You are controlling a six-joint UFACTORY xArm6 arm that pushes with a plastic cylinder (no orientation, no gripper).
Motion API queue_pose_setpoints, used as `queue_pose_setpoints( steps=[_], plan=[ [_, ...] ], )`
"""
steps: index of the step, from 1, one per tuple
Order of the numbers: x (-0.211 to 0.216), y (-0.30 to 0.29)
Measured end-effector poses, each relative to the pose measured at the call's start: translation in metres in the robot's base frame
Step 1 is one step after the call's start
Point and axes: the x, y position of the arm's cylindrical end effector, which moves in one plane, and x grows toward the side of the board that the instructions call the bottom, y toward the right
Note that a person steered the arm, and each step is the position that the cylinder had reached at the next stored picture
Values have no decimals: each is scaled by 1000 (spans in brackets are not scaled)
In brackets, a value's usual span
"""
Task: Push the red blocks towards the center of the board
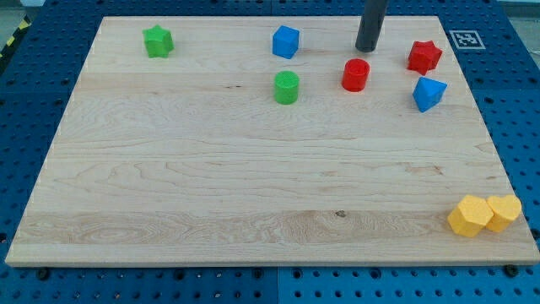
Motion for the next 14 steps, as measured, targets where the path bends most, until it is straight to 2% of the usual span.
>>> queue_pose_setpoints(
  steps=[1, 2, 3, 5, 6, 8, 9, 10, 11, 12, 14],
  plan=[
    [-14, 44],
    [3, 97],
    [33, 94],
    [64, -33],
    [44, -27],
    [30, 69],
    [53, 112],
    [72, 74],
    [71, -46],
    [76, -79],
    [43, 39]
  ],
)
